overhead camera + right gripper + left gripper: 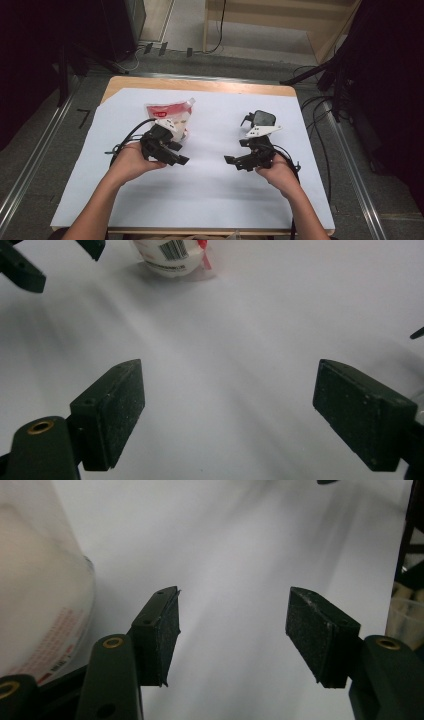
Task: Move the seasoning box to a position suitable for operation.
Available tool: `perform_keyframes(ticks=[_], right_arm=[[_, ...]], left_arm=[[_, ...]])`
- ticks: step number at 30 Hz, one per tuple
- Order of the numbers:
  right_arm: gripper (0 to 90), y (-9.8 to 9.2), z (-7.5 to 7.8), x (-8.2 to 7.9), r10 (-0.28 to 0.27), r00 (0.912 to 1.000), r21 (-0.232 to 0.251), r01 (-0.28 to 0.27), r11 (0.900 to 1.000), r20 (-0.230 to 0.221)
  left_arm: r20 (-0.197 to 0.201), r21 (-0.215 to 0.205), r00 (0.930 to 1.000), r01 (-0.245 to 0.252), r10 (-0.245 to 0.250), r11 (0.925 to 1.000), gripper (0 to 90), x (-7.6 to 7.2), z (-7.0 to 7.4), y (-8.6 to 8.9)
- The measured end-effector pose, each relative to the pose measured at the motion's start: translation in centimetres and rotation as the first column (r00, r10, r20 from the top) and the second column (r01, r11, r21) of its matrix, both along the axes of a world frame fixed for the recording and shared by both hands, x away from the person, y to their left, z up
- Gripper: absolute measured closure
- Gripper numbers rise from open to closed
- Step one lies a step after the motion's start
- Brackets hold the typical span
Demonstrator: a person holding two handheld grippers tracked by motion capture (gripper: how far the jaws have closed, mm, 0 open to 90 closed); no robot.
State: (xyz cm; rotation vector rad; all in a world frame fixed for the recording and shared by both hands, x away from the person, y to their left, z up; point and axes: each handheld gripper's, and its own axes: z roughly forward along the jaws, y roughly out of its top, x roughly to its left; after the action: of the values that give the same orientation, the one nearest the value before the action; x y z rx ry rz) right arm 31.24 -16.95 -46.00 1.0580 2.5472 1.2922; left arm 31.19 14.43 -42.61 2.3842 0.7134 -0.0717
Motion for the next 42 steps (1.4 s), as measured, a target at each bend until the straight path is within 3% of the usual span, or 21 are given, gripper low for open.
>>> perform_keyframes(ticks=[2, 5, 9, 13, 18, 23, 25, 28, 32, 38, 42], right_arm=[[13.3, 0.0, -0.4, 0.1, -0.001, 1.0000, 0.004, 0.001, 1.000, -0.005], [13.5, 0.2, -0.8, 0.2, -0.006, 0.9999, -0.008, 0.006, 1.000, 0.015], [13.2, 0.4, -0.7, -0.1, 0.037, 0.9987, 0.008, -0.038, 0.999, 0.034], [15.6, 0.5, -0.6, 0.0, 0.064, 0.9980, 0.044, -0.064, 0.997, -0.003], [16.1, 0.7, -0.5, 0.1, 0.055, 0.9984, 0.046, -0.056, 0.997, 0.014], [22.9, 0.7, -0.4, -0.1, 0.054, 0.9980, 0.046, -0.055, 0.997, 0.032], [25.7, 0.7, -0.3, -0.1, 0.052, 0.9978, 0.052, -0.054, 0.997, 0.040], [30.6, 0.6, -0.3, -0.2, 0.053, 0.9979, 0.050, -0.055, 0.997, 0.037], [35.0, 0.4, -0.5, -0.4, 0.046, 0.9987, 0.031, -0.047, 0.998, 0.020], [39.9, 0.2, -0.5, -1.0, 0.067, 0.9970, 0.020, -0.068, 0.998, 0.040], [42.5, 0.1, -0.2, -1.1, 0.052, 0.9974, 0.016, -0.053, 0.998, 0.049]], left_arm=[[-0.008, -0.018, 0.9999, -0.006, 0.006, 0.9998, 38.9, 0.0, -0.4, 0.0], [-0.017, -0.010, 0.9997, -0.020, 0.019, 0.9998, 37.8, 0.2, -0.4, 0.0], [0.002, -0.022, 1.0000, -0.007, 0.007, 0.9997, 38.0, 0.3, -0.5, -0.3], [-0.011, -0.040, 0.9999, -0.009, 0.009, 0.9992, 36.3, 0.2, -0.6, -0.5], [0.004, -0.020, 1.0000, 0.009, -0.008, 0.9998, 35.7, -0.1, -0.5, -0.4], [0.003, -0.027, 1.0000, -0.002, 0.002, 0.9996, 36.3, -0.2, -0.3, -0.3], [-0.015, -0.044, 0.9998, -0.012, 0.012, 0.9990, 36.4, -0.2, -0.1, -0.2], [0.018, -0.053, 0.9997, -0.014, 0.015, 0.9985, 35.8, -0.4, 0.5, -0.3], [0.029, -0.074, 0.9996, 0.002, 0.000, 0.9973, 36.3, -0.4, 0.7, -0.3], [0.042, -0.058, 0.9991, 0.004, -0.001, 0.9983, 36.8, -0.6, 0.5, -0.2], [0.045, -0.052, 0.9989, 0.010, -0.007, 0.9986, 36.8, -0.9, 0.6, -0.2]])
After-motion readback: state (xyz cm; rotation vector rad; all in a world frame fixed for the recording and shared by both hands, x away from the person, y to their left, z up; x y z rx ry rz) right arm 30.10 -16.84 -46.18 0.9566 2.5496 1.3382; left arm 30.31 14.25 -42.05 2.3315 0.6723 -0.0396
